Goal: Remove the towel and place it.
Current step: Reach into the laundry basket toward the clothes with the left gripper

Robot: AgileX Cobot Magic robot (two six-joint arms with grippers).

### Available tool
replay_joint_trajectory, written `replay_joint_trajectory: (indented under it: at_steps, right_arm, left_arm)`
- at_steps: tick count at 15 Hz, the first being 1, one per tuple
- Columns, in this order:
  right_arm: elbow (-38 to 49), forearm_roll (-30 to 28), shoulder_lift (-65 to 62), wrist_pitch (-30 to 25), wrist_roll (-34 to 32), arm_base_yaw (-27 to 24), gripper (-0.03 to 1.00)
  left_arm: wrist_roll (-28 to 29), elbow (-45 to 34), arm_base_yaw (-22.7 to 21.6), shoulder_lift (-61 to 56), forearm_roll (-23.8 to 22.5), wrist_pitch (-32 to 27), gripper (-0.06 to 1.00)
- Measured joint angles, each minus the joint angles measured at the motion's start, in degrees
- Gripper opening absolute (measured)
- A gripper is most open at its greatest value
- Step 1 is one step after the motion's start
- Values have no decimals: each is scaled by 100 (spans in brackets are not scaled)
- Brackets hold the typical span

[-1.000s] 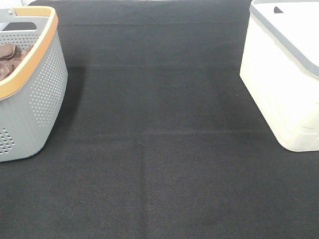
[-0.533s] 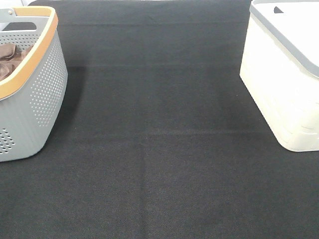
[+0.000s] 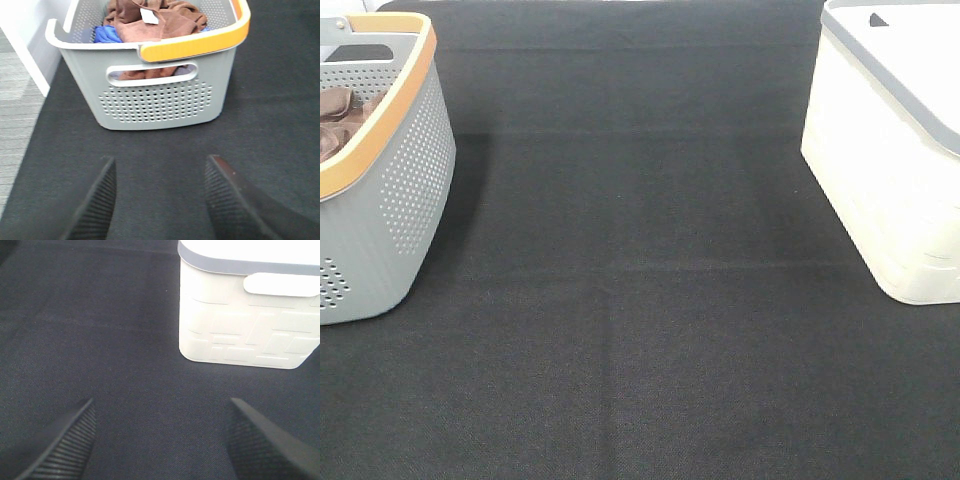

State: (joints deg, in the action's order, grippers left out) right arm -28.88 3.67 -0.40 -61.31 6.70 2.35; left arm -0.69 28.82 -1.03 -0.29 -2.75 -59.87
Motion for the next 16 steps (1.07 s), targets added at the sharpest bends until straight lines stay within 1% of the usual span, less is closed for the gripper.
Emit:
replay_joint_trajectory:
  at_steps: [1,3,4,6,10,14,15,16]
  right_arm:
    - [0,0,0,0,0,0,69]
    - [0,0,0,0,0,0,69]
    - [0,0,0,0,0,0,69]
    - [0,0,0,0,0,0,69]
    - [0,0,0,0,0,0,69]
    - [0,0,0,0,0,0,69]
    - [0,6,0,0,0,0,69]
    - [0,6,0,0,0,0,69]
  left_arm:
    - [6,34,0,17,-115,172,52]
    - [17,138,0,378,-286,877,52]
    - [69,212,0,819,-315,1369,52]
    - [355,447,0,1770,-441,1702,52]
    - [1186,1415,0,3827,-796,1770,52]
    - [1753,2538,0,5838,-1043,1759,52]
    - [1799,3019,0,6612,-1089,1536,52]
    - [1811,3335,-40,7082,-1123,1346,52]
